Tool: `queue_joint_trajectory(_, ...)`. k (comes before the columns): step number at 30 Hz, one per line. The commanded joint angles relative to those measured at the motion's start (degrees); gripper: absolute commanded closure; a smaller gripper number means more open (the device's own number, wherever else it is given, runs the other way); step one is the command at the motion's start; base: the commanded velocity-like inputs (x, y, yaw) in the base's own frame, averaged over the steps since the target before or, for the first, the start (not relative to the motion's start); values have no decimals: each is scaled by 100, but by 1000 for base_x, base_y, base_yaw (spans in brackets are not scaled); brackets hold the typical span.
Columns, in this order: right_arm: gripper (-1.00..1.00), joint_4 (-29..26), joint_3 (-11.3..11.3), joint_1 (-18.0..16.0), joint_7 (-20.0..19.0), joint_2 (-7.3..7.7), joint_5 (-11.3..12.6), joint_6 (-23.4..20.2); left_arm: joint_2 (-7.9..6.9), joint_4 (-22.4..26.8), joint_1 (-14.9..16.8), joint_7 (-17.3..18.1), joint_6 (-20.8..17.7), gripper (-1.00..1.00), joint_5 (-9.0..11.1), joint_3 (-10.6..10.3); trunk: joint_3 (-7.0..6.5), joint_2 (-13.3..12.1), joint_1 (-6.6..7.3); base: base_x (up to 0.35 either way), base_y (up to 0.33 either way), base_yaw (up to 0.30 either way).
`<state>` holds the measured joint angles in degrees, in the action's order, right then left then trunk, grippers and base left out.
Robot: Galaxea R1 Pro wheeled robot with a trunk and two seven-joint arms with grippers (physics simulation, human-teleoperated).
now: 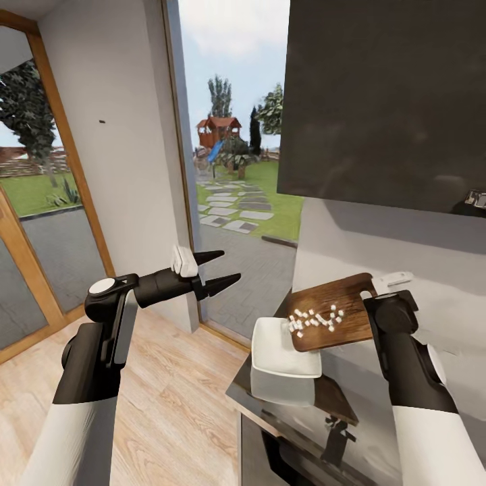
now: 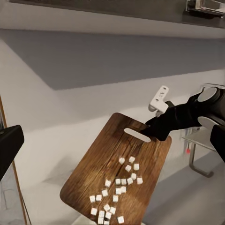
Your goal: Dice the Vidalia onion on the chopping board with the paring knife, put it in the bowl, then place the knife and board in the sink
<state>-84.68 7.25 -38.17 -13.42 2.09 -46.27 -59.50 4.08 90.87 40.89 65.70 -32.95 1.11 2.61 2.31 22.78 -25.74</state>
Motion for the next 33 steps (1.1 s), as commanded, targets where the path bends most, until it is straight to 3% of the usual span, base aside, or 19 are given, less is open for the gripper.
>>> queue_joint_trajectory(1, 100, -5, -3, -6, -56, 0, -64, -17, 5, 0, 6, 22, -59, -100, 12, 10, 14, 14, -4, 0, 0, 0)
queue_joint_trajectory(7, 100, -5, -21, -6, -56, -7, -66, -23, 5, 0, 6, 22, -57, -100, 9, 9, 14, 14, -4, 0, 0, 0)
queue_joint_trajectory(13, 100, -5, -308, -6, -56, -7, -70, -26, 5, 0, 6, 22, -56, -100, 9, 11, 14, 14, -4, 0, 0, 0)
queue_joint_trajectory(33, 100, -5, -320, -6, -56, -7, -110, -26, 5, 0, 6, 22, -55, -100, 12, 11, 14, 14, -4, 0, 0, 0)
